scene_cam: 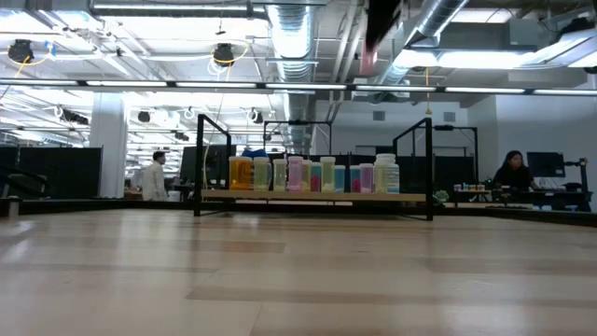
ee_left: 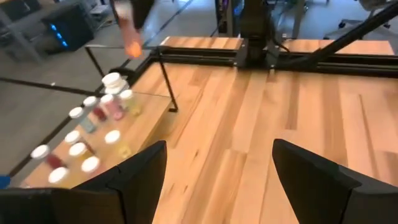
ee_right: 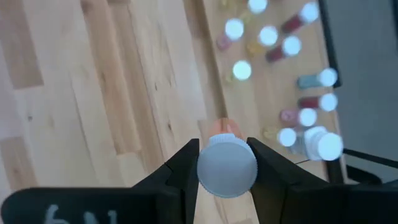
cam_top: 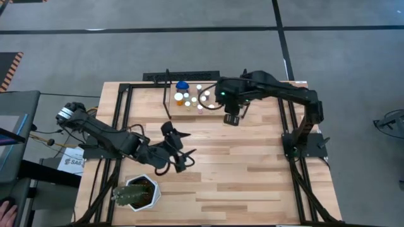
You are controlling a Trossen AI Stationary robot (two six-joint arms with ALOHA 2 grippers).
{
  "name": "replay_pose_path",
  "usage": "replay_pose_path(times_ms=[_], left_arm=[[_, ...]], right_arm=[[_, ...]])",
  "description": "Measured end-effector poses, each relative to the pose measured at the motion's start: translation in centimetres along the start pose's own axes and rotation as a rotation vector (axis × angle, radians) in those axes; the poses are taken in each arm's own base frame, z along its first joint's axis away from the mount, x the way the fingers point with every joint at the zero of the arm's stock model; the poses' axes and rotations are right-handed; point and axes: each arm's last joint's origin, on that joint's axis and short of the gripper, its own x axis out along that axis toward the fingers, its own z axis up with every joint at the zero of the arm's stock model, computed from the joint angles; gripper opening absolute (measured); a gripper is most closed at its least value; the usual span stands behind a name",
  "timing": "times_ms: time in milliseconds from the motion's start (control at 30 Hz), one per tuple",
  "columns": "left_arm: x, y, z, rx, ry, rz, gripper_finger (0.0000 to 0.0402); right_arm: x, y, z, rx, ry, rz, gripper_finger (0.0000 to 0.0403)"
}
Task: Pick and place medicine bottles onto shelf by color
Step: Put the orange pill bottle on the shelf
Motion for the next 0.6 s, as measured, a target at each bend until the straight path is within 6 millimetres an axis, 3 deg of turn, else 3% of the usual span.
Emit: replay_pose_path(times_ms=[333, 600], left_arm=[[-1.8, 4.2, 0.7, -0.030, 0.052, 0.067, 0.0281], [-3.0, 6.6, 1.3, -0.073, 0.058, 0.069, 0.0281]], right_arm=[[8.2, -3.1, -0.4, 0.015, 0.061, 0.039, 0.0133], [12.7, -4.4, -1.6, 0.036, 0.060, 0.042, 0.0134]])
